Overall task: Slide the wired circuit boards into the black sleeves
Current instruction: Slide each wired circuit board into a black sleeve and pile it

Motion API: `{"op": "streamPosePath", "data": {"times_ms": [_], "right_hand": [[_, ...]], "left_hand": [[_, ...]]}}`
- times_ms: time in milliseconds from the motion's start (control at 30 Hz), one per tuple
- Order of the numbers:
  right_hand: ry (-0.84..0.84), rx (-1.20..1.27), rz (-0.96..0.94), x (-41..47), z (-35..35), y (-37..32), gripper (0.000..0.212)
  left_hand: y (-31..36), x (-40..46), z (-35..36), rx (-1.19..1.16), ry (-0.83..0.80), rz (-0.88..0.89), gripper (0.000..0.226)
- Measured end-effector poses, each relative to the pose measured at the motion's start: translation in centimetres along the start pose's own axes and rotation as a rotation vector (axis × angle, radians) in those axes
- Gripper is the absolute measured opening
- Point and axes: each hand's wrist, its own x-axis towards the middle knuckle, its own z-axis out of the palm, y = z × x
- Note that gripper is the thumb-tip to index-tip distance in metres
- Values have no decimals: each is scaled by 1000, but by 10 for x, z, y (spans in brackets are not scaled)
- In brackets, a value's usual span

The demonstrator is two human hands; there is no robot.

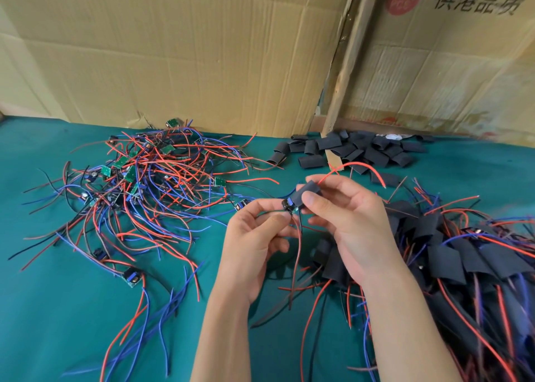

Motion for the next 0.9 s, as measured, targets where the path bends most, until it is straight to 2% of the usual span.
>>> {"op": "streamPosePath", "data": {"times_ms": [100,233,433,700,800,900], "right_hand": [[-13,-29,-13,0,2,1,39],[-30,-21,-22,0,1,-1,30],[-74,-13,-57,-1,-2,1,29],[-24,19,-89,-1,-3,1,30],[-50,12,-67,-1,-3,0,37],[-84,-33,-45,-1,-3,0,33]], "left_hand": [[-1,0,0,5,18,7,16],[-1,0,-1,3,19,15,15],[-2,2,-2,4,52,-12,16],[2,0,-2,-18,3,-52,13],[3,0,-2,-24,-5,-64,13],[3,-1,-2,-18,-15,-67,13]]}}
